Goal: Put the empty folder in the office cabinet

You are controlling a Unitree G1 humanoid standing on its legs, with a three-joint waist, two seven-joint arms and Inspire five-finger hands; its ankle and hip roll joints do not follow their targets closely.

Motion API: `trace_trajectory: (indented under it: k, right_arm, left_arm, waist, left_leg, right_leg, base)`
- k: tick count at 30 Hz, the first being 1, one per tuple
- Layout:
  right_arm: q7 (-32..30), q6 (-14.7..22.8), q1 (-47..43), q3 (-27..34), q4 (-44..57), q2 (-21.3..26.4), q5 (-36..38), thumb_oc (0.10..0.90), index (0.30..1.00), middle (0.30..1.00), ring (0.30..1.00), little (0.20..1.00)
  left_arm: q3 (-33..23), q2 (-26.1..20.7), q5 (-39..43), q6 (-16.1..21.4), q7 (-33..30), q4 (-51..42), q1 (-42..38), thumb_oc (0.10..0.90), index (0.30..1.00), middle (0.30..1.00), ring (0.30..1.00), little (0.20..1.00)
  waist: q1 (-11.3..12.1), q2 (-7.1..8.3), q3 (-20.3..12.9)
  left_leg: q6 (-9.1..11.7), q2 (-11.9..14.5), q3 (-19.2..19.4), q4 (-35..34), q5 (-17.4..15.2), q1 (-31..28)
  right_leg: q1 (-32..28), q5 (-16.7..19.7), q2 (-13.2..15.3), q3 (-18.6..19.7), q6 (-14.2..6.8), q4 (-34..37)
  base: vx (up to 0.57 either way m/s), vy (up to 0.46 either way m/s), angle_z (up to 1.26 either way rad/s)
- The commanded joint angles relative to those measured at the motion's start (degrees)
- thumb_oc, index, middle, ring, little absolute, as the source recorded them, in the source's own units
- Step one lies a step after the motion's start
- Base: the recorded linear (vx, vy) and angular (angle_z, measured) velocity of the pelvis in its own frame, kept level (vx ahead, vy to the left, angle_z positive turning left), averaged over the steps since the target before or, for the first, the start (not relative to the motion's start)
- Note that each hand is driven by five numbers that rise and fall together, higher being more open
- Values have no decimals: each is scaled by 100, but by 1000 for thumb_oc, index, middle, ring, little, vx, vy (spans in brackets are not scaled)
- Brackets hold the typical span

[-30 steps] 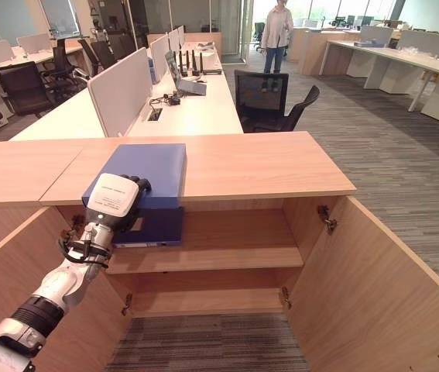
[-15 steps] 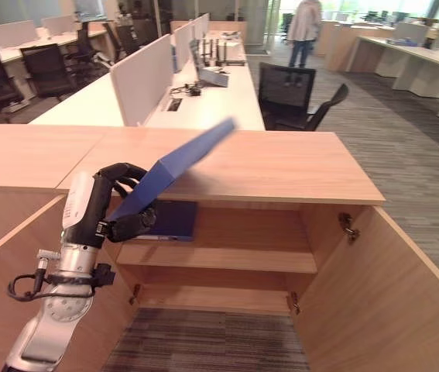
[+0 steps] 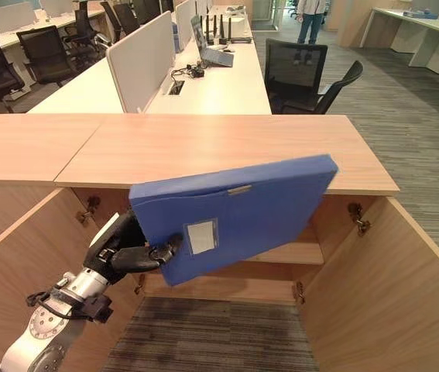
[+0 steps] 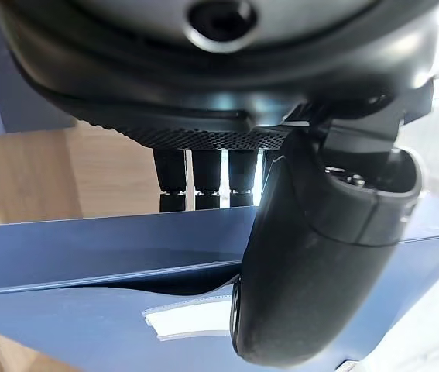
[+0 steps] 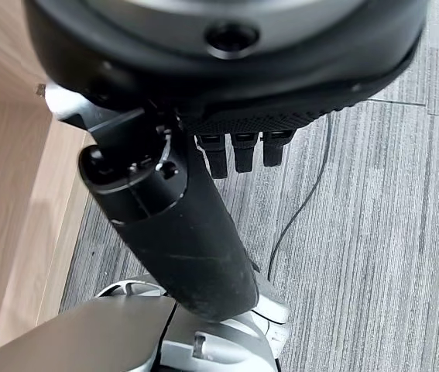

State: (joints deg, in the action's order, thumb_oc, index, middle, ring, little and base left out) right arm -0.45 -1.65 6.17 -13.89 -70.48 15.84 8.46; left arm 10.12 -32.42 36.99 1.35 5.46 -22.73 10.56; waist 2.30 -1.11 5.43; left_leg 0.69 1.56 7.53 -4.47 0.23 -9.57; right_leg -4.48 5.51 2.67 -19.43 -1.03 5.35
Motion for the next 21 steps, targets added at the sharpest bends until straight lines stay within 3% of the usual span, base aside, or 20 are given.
trace_trajectory:
  k: [1, 6, 8, 10, 14, 18, 21]
  right_arm:
    - [189, 94, -431, -269, -270, -378, -8, 800, 900, 900, 900, 900]
    - [194, 99, -412, -252, -226, -341, 19, 800, 900, 900, 900, 900]
    - [206, 89, -429, -253, -158, -303, 21, 800, 900, 900, 900, 900]
    - [206, 80, -430, -271, -129, -294, -3, 800, 900, 900, 900, 900]
    - [153, -97, -1053, -587, -200, -436, -390, 800, 900, 900, 900, 900]
    - [176, -150, -1150, -611, -189, -313, -676, 800, 900, 900, 900, 900]
    - [242, -140, -1030, -668, 649, -74, -743, 800, 900, 900, 900, 900]
  left_arm:
    - [-366, 90, 372, 580, 22, -647, -366, 400, 300, 300, 300, 300]
    - [-473, -99, -143, 417, 69, -389, 25, 400, 300, 300, 300, 300]
    - [-623, -318, -857, 260, 168, -123, 364, 400, 300, 300, 300, 300]
    - [-694, -385, -1033, 249, 212, -97, 452, 400, 300, 300, 300, 300]
    - [-857, -648, -2779, 228, 201, 502, 635, 400, 300, 300, 300, 300]
    - [-1020, -662, -3445, 211, 250, 947, 757, 400, 300, 300, 300, 300]
    - [-1247, -598, -3974, 242, 118, 1296, 915, 400, 300, 300, 300, 300]
  waist:
    - [39, 320, -146]
    - [67, 308, -134]
    - [87, 292, -130]
    - [91, 294, -133]
    - [283, 237, -155]
    - [337, 223, -142]
    - [318, 243, -135]
  left_leg:
    - [186, -4, -156, -53, -236, 16]
    - [178, -4, -170, -53, -230, 16]
    - [173, 1, -175, -53, -226, 24]
    - [172, 1, -178, -53, -228, 28]
    - [171, -11, -222, -53, -233, 24]
    - [179, -13, -240, -53, -228, 22]
    - [186, -3, -220, -53, -220, 28]
  right_leg:
    - [-323, -120, 351, 175, -549, -35]
    - [-326, -120, 345, 173, -541, -35]
    - [-316, -124, 333, 179, -536, -35]
    - [-314, -125, 333, 183, -537, -35]
    - [-334, -147, 350, 142, -550, -35]
    - [-345, -155, 366, 114, -553, -35]
    - [-341, -160, 365, 137, -547, -35]
  base:
    - [0, 0, 0]
    - [0, 0, 0]
    - [0, 0, 0]
    - [0, 0, 0]
    - [0, 0, 0]
    - [1, 3, 6]
    - [-1, 0, 1]
